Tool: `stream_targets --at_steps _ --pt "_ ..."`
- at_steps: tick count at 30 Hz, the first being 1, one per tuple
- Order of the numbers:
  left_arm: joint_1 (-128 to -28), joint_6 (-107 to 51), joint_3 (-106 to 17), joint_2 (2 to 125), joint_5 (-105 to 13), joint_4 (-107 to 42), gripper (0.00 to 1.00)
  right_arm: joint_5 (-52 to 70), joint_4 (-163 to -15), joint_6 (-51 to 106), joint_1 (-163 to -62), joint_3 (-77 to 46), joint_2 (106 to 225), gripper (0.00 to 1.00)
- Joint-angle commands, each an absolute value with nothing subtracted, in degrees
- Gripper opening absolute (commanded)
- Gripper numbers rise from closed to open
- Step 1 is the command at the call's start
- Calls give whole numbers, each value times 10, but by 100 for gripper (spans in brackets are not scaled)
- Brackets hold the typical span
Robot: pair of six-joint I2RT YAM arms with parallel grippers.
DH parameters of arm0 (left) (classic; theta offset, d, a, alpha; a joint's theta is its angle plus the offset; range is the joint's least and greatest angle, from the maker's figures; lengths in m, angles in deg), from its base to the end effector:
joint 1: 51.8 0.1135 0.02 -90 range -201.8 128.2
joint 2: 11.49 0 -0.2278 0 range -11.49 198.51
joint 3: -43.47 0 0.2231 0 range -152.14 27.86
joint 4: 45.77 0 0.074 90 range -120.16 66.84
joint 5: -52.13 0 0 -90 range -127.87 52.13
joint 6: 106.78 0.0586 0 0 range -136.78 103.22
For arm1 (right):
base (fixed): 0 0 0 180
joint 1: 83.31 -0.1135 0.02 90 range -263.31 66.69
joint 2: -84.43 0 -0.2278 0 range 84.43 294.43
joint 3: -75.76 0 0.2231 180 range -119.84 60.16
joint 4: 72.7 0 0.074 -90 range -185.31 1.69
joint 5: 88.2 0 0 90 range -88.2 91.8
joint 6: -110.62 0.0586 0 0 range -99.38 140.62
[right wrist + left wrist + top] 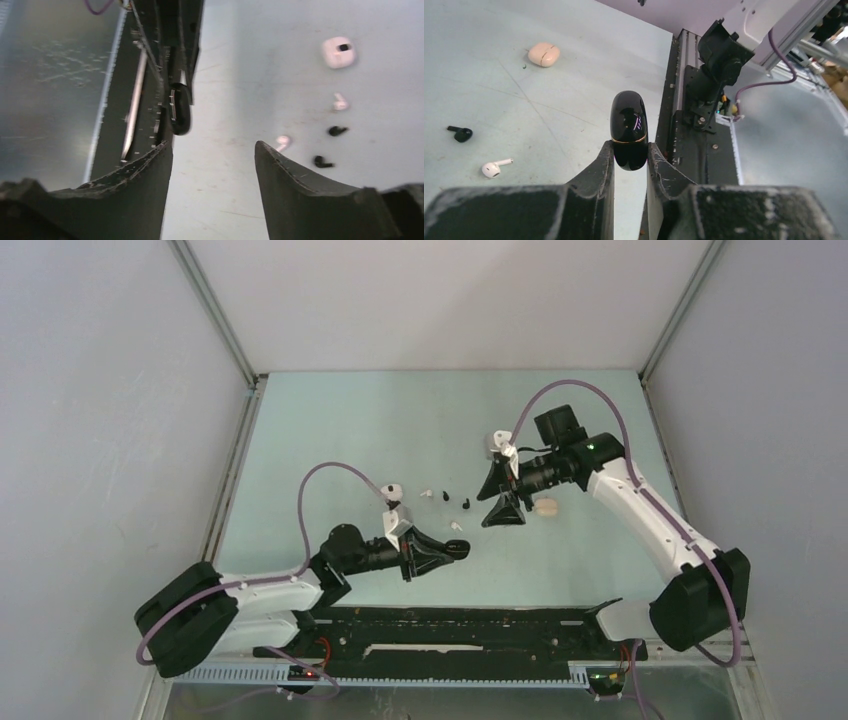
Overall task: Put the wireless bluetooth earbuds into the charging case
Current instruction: Pass from the left arm to the right, then pass from the right arm to the left
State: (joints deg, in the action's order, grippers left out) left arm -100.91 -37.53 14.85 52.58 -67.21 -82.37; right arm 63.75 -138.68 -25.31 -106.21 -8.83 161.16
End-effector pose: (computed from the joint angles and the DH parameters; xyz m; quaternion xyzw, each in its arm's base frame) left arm 0.1270 -0.1905 0.1915 0.3412 0.6122 -0.5409 0.4649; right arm 0.2031 0.1419 0.2795 -0.5826 0.6002 0.4379 0.3295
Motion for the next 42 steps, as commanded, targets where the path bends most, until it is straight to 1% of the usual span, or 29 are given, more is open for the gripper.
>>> stream_targets --at_steps 1,5,13,15,23,25,26,27,29,31,32,34,36,42 --pt "-1019 -270 178 554 -671 -961 0 680 -1529 -343 -1091 -114 1651 61" --pt "-1019 -275 192 601 -686 -1046 0 642 -1537 -336 -1130 -110 1670 58" --pt "-1019 -325 189 695 -718 -1210 0 573 -1430 -241 -1187 -84 1684 55" --pt "-1019 -331 180 707 -724 -1213 0 557 -1419 -231 -1198 -82 1693 53" --pt "-1019 -331 179 717 -711 -1213 0 540 -1410 -226 -1206 -83 1699 37" --pt "-1019 -332 179 720 -705 -1213 0 540 -1411 -229 -1207 -83 1701 29" --pt "-1019 -334 178 723 -700 -1213 4 540 -1412 -230 -1208 -82 1701 25" --pt "-1019 -338 178 726 -692 -1213 9 539 -1412 -231 -1209 -82 1701 20" --pt "-1019 -340 179 733 -679 -1213 24 532 -1411 -232 -1212 -82 1700 13" --pt "-1019 -340 179 740 -670 -1213 36 522 -1411 -232 -1215 -82 1697 11" --pt "-1019 -339 178 743 -671 -1213 40 518 -1410 -232 -1216 -82 1694 11" --pt "-1019 -340 173 751 -677 -1213 43 514 -1410 -232 -1217 -83 1691 11" --pt "-1019 -342 166 760 -690 -1213 45 513 -1410 -231 -1216 -83 1691 11" --pt "-1019 -341 160 767 -697 -1213 44 514 -1410 -230 -1218 -82 1694 10"
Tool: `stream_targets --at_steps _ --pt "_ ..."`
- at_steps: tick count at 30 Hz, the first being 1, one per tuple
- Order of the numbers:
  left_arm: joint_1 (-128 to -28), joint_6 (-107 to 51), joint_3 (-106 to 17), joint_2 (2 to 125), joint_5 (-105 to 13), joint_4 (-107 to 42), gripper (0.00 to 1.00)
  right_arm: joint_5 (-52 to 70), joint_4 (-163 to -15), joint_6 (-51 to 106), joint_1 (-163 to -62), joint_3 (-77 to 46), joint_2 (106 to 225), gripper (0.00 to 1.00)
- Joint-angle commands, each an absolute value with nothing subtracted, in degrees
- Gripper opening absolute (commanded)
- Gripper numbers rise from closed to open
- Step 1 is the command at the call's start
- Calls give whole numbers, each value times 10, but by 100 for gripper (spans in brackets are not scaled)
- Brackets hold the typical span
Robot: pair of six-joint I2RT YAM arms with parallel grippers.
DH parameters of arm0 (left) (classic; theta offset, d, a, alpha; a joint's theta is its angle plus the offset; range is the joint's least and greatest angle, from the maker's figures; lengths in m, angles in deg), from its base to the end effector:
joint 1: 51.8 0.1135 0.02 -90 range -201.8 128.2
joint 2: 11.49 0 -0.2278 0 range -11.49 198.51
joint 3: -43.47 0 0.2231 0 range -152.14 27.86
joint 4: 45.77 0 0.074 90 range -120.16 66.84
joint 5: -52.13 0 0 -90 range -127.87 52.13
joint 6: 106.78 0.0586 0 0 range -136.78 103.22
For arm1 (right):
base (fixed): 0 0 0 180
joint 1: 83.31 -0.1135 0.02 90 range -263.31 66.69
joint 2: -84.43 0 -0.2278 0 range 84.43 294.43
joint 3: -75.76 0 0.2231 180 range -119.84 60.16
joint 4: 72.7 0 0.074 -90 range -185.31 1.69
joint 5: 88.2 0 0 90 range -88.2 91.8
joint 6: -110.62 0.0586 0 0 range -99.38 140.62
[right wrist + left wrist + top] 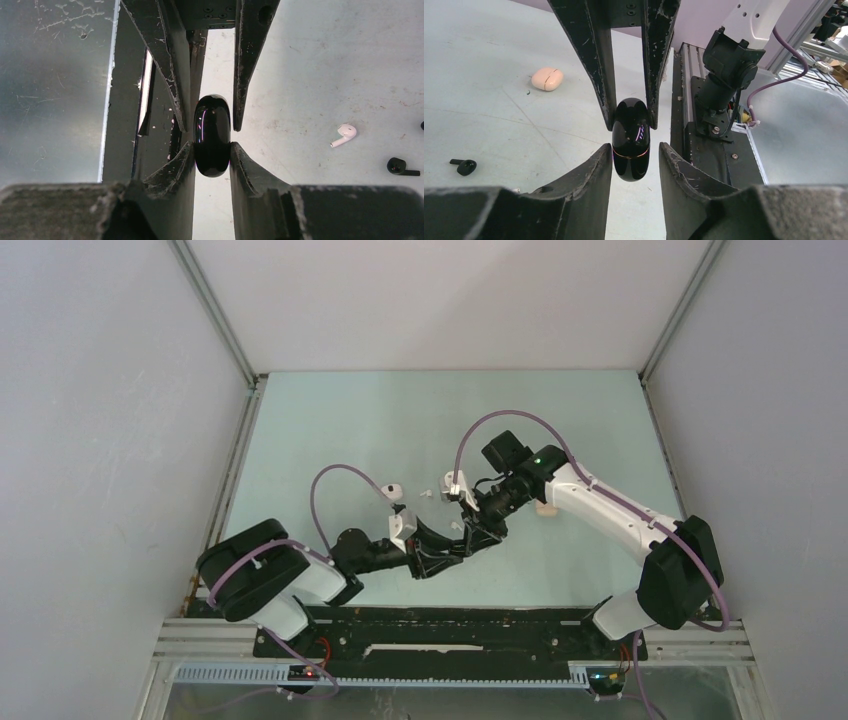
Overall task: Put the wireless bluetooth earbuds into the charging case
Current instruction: Pass from the right arm to the left, then open the charging case to the charging case.
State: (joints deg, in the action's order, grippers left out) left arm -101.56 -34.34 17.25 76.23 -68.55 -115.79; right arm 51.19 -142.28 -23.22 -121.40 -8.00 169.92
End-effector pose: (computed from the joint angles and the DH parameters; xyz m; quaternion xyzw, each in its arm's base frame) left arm 0.1325 -0.2028 0.1635 0.3671 0.5491 -0.5487 0.5125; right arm 0.1780 0.1960 0.2276 -0.6390 0.6325 0.4043 0.1680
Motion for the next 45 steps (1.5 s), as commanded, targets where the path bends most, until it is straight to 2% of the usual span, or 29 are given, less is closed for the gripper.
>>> stream_targets --at_steps 1,16,18,26,28,31,33,45 --pt "-1019 -342 159 768 -698 -1213 44 515 -1410 -230 -1218 -83 1694 10" --pt "-1020 -346 149 786 -705 -1213 40 522 -1408 -221 -1217 -83 1686 11" --pt "-1021 -346 148 786 -706 -1213 36 523 -1408 -221 -1218 -83 1687 11" --pt "-1020 -346 141 799 -723 -1213 7 524 -1406 -217 -1219 -82 1691 12" --pt "-1021 -340 140 800 -728 -1214 1 524 -1403 -212 -1219 -83 1691 16" --pt "-1029 -317 147 795 -726 -1213 0 518 -1399 -201 -1218 -83 1694 30" --pt "-1034 -306 150 793 -723 -1213 0 520 -1393 -191 -1213 -84 1695 35" --pt "-1037 -304 150 794 -723 -1213 0 574 -1410 -174 -1149 -102 1689 40"
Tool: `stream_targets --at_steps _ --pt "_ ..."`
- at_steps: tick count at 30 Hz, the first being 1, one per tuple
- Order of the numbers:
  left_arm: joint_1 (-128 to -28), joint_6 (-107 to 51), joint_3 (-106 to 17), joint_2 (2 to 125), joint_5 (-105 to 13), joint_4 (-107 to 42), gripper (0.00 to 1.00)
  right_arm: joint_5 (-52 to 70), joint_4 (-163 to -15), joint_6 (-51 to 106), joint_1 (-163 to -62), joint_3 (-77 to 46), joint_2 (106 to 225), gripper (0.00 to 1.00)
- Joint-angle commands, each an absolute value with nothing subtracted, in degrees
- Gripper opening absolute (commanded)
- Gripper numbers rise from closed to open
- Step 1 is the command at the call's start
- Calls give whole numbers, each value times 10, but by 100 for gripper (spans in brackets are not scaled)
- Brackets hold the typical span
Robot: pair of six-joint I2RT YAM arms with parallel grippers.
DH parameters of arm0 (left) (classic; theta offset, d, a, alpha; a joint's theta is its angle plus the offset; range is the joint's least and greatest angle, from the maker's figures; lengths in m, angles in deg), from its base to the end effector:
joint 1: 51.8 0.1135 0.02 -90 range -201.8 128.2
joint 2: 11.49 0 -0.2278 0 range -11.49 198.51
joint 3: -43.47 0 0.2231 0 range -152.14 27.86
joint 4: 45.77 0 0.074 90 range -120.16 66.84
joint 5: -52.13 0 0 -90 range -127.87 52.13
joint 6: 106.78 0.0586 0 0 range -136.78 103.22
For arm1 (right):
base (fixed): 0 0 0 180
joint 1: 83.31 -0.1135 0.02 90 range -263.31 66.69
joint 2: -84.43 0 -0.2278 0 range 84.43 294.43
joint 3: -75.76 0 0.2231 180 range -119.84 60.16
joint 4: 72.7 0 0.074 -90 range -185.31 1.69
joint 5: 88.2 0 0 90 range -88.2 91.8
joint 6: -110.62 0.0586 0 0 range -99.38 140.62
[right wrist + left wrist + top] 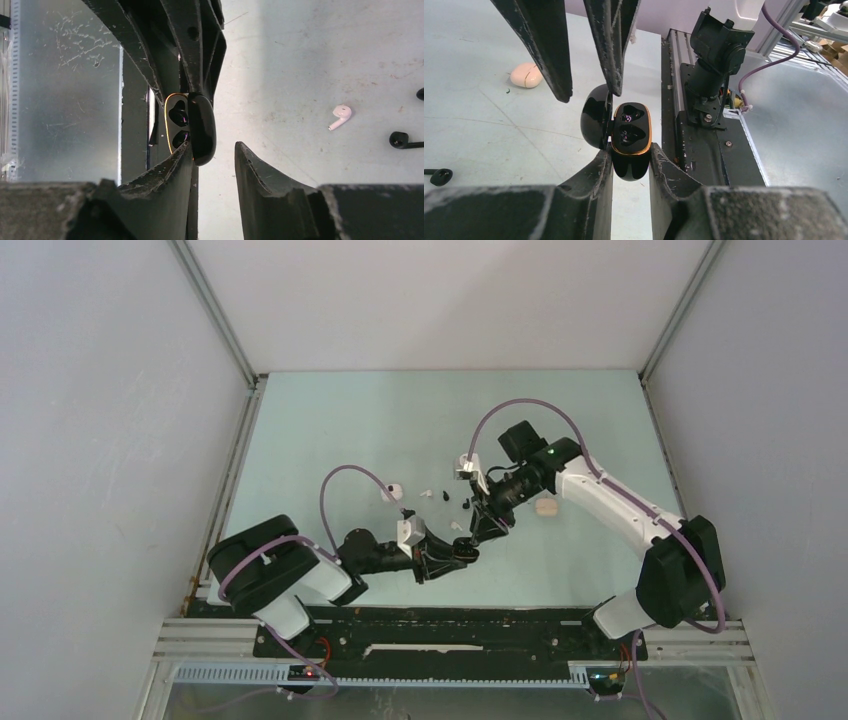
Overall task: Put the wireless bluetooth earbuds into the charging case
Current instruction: Open the charging case to the charging case.
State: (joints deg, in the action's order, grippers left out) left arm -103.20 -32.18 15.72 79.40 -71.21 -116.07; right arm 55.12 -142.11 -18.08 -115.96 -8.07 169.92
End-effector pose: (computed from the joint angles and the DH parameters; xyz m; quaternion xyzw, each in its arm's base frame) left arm 0.1285 -0.2126 0.1576 0.4004 0.5363 -0.5539 0.4953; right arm 0.1939 0.1801 0.2310 -0.5740 0.6731 0.4342 0.1701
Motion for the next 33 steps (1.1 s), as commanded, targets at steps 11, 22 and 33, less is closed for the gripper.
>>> stream_targets --at_steps 11,22,33 --pt "-1037 -318 152 787 -696 -1213 0 632 -1431 -193 -1077 -117 1645 43" --pt "-1036 -380 209 605 -594 -1170 0 563 -1294 -79 -979 -90 1650 37" --pt "-1046 -302 245 313 -496 -891 0 424 -1161 3 -1025 -95 1753 32"
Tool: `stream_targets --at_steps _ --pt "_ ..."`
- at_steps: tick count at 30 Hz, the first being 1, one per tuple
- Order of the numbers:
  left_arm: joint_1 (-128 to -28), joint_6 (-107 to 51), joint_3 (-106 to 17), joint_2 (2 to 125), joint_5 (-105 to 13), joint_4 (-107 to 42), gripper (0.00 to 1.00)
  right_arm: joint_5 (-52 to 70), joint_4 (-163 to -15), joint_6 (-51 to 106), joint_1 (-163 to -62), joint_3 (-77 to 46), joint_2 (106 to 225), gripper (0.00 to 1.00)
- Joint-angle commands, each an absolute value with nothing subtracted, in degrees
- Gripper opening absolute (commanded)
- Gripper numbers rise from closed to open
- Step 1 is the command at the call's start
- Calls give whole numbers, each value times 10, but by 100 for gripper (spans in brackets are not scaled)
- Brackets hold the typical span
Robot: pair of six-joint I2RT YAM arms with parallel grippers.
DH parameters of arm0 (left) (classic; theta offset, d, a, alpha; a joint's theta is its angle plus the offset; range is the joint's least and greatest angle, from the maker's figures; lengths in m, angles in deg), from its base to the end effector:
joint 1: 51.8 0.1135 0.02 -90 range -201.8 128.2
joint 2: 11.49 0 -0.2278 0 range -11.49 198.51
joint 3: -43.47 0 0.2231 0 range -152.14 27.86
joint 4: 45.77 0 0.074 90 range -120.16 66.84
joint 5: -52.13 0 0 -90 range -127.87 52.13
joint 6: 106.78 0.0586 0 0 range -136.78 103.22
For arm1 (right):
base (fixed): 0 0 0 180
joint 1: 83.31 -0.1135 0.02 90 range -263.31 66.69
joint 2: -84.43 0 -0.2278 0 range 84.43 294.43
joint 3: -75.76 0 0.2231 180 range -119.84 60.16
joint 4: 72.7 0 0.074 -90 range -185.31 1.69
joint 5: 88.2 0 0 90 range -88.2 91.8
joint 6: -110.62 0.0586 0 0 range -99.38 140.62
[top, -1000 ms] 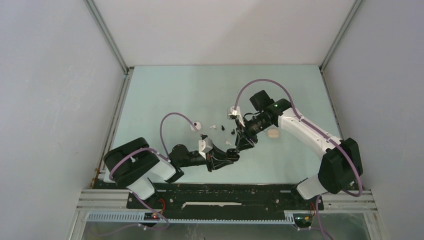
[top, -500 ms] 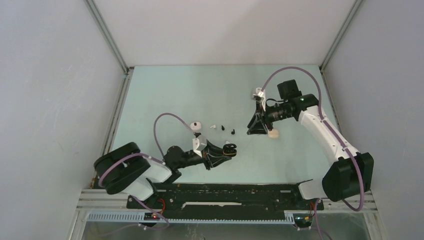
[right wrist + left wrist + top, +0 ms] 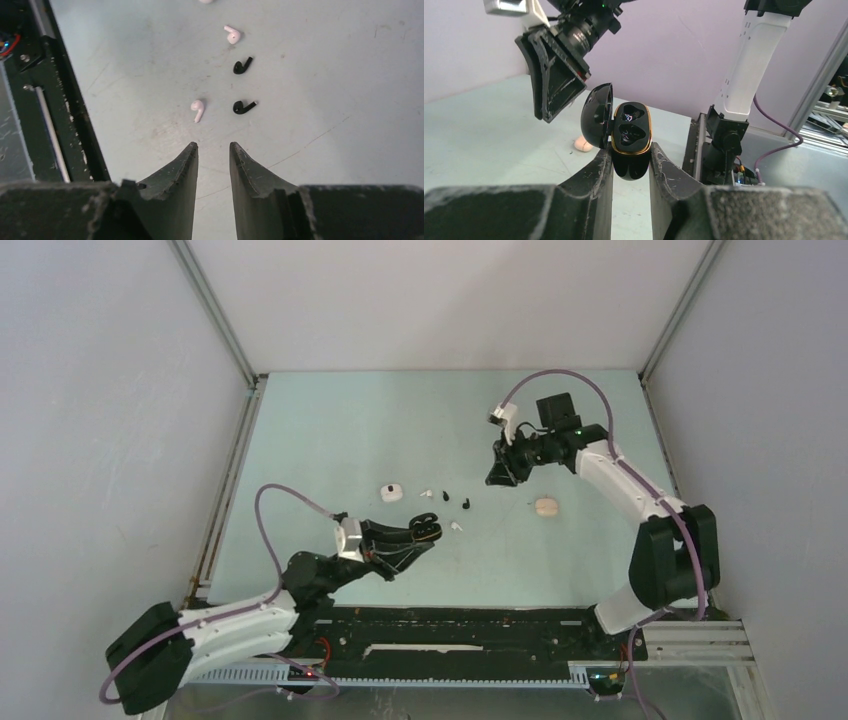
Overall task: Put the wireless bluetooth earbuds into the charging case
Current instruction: Open the charging case to the charging case, then pick up the right earbud from the center of the board.
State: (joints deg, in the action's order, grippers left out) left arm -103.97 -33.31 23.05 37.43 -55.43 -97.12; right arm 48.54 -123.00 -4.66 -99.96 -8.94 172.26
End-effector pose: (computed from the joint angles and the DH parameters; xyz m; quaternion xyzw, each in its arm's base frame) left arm 0.1001 -0.1578 0.2292 0.2883 0.4814 -0.5343 0.6322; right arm 0.2773 0.1275 0.2373 -0.4281 0.7694 0.3539 0.3155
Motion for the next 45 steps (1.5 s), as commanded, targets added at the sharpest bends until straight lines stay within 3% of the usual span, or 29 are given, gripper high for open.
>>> stream_targets --at_steps 1,16,45 --pt "-1046 -305 251 298 -490 -886 0 412 -1154 14 -1034 -98 1764 33" --pt "-1055 -310 275 179 -452 -797 0 247 -1128 147 -1137 -253 1991 54" --pt "-1060 -308 269 210 -456 -802 0 122 -1170 99 -1173 -281 2047 54"
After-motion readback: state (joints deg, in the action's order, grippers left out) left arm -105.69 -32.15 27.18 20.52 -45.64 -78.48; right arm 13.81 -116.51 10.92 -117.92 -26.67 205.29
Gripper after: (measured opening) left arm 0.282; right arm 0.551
